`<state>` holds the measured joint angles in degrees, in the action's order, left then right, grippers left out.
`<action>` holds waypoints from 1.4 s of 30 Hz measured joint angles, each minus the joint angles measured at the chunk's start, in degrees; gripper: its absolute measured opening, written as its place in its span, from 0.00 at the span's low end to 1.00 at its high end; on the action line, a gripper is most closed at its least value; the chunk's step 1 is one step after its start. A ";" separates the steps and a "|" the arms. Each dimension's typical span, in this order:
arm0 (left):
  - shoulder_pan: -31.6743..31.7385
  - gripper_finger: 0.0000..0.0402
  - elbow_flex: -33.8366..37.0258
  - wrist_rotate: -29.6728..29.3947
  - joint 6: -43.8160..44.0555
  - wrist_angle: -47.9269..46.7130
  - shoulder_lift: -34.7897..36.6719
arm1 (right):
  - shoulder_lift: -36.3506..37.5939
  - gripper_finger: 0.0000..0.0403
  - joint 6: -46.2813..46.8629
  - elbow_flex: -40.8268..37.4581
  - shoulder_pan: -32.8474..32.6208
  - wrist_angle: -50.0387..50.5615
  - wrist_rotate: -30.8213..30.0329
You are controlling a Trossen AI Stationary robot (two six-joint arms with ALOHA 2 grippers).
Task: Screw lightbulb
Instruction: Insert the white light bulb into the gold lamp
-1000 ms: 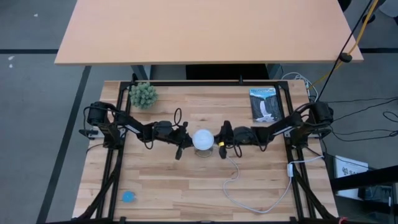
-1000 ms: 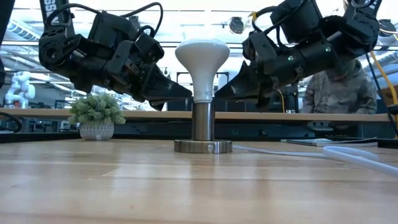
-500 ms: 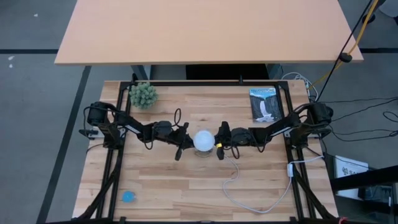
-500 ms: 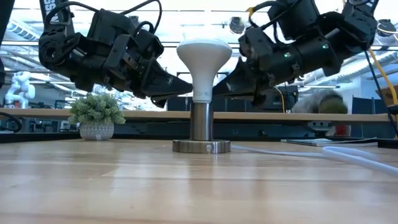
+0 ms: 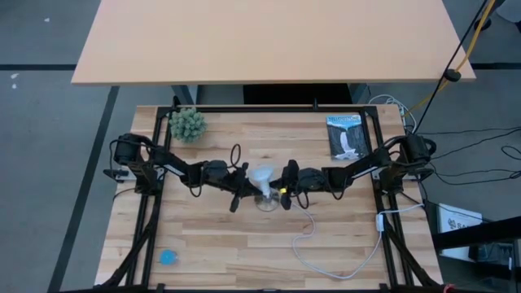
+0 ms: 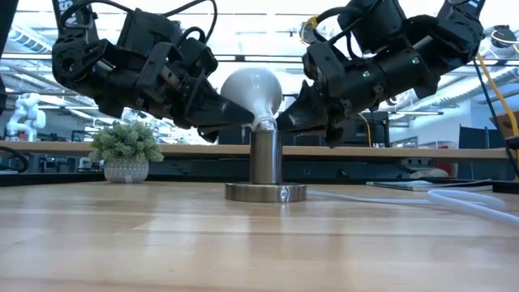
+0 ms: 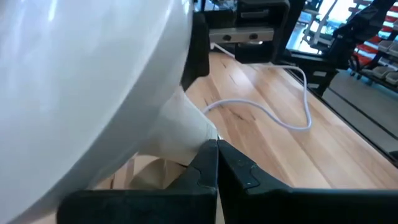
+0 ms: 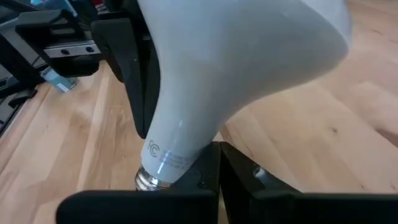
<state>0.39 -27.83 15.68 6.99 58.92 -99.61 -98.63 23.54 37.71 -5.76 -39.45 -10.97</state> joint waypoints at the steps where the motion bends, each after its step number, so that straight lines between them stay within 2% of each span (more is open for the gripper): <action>1: -0.10 0.00 0.00 -0.04 -0.01 -0.17 0.00 | 0.00 0.00 -0.45 0.00 -0.06 -0.11 0.02; 5: -0.10 0.00 0.00 -0.02 -1.45 -0.23 0.00 | 0.04 0.00 -4.50 0.00 -0.54 -0.44 -0.40; 13: -0.10 0.00 0.00 0.30 -3.03 0.17 -0.02 | 0.11 0.00 -13.35 0.00 -2.69 -1.06 -5.56; 24: 0.06 0.00 0.00 0.17 -3.58 -1.13 3.07 | 0.13 0.00 -17.99 0.01 -5.68 -0.27 -11.46; 35: 0.17 0.00 0.00 0.16 -4.09 -5.55 4.43 | 1.51 0.00 -15.17 0.10 -5.62 0.41 -13.09; 38: 1.09 0.00 0.00 0.29 -4.11 -8.84 6.81 | 4.32 0.00 -13.84 0.11 -5.61 3.00 -13.11; 42: 3.49 0.00 1.55 0.27 -4.07 -13.62 13.42 | 10.36 0.00 -12.02 0.09 -5.41 10.98 -13.11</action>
<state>3.88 -26.29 15.94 2.92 45.31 -86.19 -88.26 11.52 37.80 -11.17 -28.47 -24.09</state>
